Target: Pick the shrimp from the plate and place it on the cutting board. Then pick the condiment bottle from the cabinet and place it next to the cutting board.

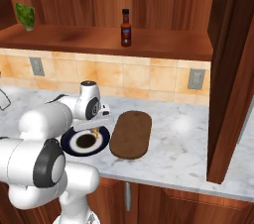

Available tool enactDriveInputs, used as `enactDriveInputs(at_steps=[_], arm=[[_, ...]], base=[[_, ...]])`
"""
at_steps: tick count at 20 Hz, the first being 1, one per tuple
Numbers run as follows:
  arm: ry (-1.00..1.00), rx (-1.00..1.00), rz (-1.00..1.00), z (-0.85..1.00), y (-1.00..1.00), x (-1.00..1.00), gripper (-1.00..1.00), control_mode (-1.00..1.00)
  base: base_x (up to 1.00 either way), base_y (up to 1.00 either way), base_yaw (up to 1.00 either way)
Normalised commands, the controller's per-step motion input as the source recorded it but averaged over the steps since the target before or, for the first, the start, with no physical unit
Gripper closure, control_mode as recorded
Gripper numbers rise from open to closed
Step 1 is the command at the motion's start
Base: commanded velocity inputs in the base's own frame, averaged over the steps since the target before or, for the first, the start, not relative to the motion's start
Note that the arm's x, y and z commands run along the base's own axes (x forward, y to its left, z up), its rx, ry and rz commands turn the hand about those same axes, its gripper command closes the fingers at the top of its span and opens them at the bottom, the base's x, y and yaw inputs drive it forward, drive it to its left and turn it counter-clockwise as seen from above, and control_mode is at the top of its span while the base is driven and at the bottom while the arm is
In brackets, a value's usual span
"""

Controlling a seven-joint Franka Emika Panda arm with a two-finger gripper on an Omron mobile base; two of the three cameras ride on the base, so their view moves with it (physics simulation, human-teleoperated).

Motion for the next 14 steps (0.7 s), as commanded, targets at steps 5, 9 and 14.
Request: enactDriveInputs(at_steps=[5,9,14], arm=[[0.00,0.00,0.00,0.00,-0.28,0.00,1.00,-1.00],[0.00,0.00,0.00,0.00,-0.29,0.00,1.00,-1.00],[0.00,0.00,0.00,0.00,-0.31,0.00,1.00,-1.00]], base=[[0.00,0.00,0.00],[0.00,0.00,0.00],[0.00,0.00,0.00]])
